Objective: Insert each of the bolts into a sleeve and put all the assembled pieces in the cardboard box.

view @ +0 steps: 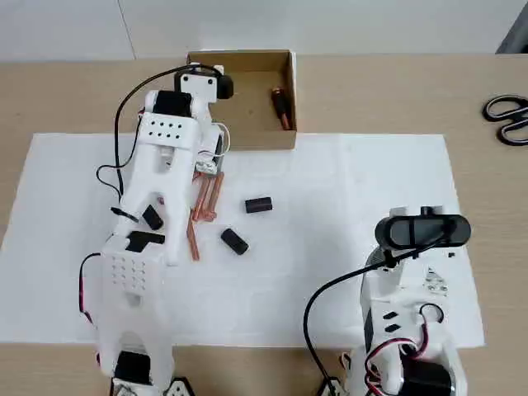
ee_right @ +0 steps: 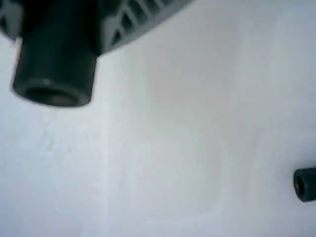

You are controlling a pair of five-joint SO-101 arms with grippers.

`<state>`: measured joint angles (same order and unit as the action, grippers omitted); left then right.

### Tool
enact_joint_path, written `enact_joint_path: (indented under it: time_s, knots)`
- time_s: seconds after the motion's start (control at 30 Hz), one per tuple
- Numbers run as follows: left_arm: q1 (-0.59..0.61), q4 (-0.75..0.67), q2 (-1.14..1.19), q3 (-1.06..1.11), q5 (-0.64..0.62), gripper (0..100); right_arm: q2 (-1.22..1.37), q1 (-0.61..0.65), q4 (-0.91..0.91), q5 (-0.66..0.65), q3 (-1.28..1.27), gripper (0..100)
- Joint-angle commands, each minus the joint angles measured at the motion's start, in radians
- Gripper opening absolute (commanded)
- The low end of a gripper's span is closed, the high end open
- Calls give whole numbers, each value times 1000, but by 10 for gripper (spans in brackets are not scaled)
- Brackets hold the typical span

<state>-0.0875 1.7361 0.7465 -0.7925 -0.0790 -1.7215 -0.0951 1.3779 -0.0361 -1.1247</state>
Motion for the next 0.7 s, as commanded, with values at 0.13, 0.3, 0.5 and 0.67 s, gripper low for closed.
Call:
enact_joint_path:
  time_s: [0.13,0.3,0.5,0.67]
  knots:
    - [-5,9,-6,-1,-2,77,-7,-5,4,-3,8,3]
    - [-9,9,-2,22,-3,77,-7,-5,4,-3,8,3]
    - [-12,0,71,41,-3,77,-7,-5,4,-3,8,3]
    - [-12,-64,103,41,-3,77,-7,-5,4,-3,8,3]
